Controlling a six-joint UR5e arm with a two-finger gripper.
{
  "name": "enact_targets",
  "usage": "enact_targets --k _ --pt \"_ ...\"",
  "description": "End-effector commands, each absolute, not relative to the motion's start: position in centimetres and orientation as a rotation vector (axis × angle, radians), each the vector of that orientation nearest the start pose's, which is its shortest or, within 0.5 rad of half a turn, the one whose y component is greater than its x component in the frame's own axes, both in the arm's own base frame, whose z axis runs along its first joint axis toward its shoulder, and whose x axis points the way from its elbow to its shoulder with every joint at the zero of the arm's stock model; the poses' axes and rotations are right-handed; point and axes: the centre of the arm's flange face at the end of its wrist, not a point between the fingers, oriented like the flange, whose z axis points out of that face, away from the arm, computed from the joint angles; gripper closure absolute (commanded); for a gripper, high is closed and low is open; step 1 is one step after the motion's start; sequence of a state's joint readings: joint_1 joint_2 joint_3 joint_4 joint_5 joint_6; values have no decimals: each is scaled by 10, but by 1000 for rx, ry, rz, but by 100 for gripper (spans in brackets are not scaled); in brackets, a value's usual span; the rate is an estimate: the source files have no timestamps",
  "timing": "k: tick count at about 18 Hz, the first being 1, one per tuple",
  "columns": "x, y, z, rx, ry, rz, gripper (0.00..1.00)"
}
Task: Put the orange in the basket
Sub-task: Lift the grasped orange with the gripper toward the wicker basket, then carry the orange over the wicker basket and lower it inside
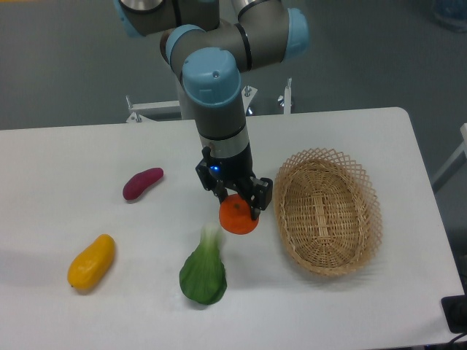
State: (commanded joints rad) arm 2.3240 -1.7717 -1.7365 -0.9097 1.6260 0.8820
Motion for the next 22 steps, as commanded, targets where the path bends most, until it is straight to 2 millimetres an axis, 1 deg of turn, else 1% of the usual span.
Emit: enact_targets --k 6,10,14,16,18,19,20,22 --pt "-305 502 370 -2959 172 375 33" --pt "-308 500 369 -2964 213 379 33" --pt "-308 495 360 -2982 223 367 33" --pt "-320 483 352 -2999 246 359 34" --pt "-322 475 351 -3005 339 365 34" --pt "-324 467 350 -3011 354 363 34" --pt "-328 457 349 -3016 360 361 34" --pt "-337 436 342 -3031 415 347 34"
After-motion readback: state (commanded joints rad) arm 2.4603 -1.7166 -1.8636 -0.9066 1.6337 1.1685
